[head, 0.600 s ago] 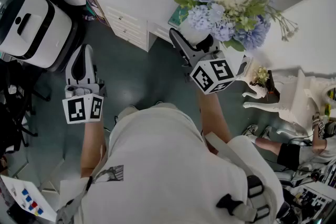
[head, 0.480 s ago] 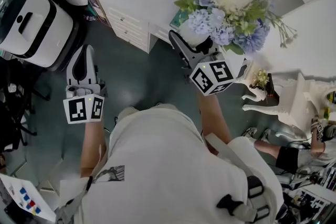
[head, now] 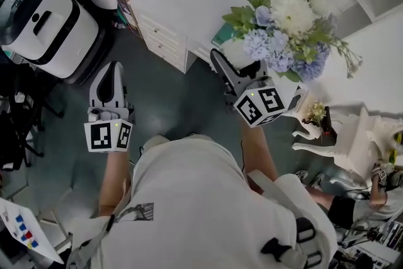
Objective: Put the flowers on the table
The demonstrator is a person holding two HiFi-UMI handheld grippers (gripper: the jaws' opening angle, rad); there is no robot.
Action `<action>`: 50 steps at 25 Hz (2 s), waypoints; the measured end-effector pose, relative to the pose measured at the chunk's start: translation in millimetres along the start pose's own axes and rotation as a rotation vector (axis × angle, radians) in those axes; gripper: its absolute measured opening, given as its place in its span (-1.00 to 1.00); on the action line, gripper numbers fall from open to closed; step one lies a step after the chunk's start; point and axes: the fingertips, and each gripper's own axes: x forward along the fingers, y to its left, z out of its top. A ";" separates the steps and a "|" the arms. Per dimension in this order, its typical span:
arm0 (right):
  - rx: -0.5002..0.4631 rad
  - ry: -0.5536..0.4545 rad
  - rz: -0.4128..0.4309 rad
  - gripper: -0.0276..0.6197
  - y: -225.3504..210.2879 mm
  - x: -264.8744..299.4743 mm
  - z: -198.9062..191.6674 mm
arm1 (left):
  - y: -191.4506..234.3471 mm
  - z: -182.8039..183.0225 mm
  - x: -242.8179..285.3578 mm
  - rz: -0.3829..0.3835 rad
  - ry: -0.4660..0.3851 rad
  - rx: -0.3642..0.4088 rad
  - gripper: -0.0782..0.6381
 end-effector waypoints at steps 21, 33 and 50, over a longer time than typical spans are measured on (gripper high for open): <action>-0.030 0.058 0.034 0.32 -14.7 47.8 -20.3 | 39.1 -65.8 12.0 0.077 0.100 -0.071 -0.74; -0.026 0.090 -0.049 0.32 -56.2 222.7 -1.3 | 129.6 -89.0 213.3 -0.107 0.079 -0.107 -0.74; -0.039 0.113 -0.116 0.32 -79.9 262.3 -10.2 | 128.4 -107.7 276.5 -0.224 0.100 -0.149 -0.74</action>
